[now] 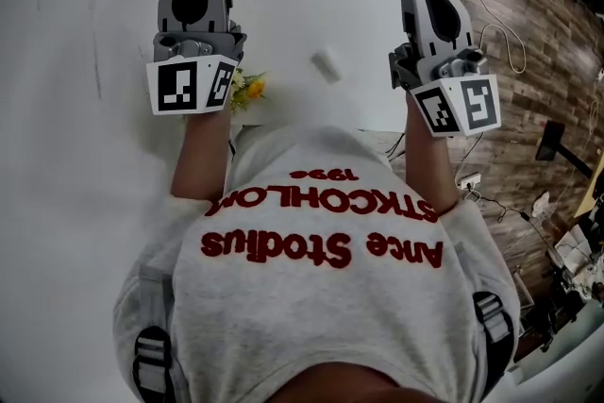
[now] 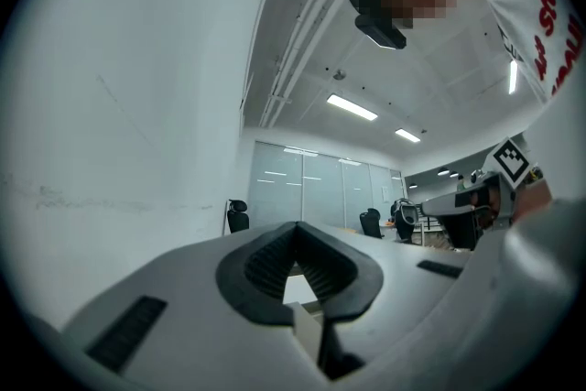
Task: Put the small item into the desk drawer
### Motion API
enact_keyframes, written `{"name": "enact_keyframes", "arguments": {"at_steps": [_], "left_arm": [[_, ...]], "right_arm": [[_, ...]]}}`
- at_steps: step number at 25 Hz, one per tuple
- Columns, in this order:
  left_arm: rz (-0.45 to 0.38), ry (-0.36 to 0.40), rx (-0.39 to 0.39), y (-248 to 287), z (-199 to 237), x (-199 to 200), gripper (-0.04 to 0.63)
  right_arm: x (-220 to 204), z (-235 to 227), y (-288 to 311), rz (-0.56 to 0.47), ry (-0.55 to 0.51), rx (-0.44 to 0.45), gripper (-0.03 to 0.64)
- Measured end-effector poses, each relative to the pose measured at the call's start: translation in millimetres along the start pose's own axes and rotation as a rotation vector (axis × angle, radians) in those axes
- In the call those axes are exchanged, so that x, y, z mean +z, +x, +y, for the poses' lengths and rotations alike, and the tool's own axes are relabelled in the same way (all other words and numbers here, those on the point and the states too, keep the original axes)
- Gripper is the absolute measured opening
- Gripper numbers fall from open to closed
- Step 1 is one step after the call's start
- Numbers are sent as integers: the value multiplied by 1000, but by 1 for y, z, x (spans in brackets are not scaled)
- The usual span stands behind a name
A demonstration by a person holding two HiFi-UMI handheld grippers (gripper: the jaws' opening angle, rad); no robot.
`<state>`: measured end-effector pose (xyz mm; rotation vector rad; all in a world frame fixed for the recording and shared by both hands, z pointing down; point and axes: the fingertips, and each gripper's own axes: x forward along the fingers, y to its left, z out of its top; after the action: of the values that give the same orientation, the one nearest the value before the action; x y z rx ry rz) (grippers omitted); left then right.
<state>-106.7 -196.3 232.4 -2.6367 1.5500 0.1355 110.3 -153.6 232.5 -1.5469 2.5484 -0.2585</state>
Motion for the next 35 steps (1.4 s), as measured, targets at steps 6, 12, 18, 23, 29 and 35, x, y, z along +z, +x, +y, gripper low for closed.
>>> {"name": "enact_keyframes", "arguments": {"at_steps": [6,12,18,23,29,35], "left_arm": [[26,-34,-22,-14,-5,-24,6],[100,-66,-42,-14,-3,-64,8],[189,-99,-40,-25,-1,-93,8],[233,-123,-32,-37,3,-116,7],[254,-136,-31,-42,5,-128,8],[271,-140,-40,-43,2,-132,7]], "right_arm": [[-34,11,-12,74,-11,-16,6],[-89,14,-10,216,25,-9,8],[-152,25,-25,431,61,26,79],[-215,38,-40,602,63,58,131],[-282,54,-56,816,75,117,238],[-316,62,-76,943,8,142,252]]}}
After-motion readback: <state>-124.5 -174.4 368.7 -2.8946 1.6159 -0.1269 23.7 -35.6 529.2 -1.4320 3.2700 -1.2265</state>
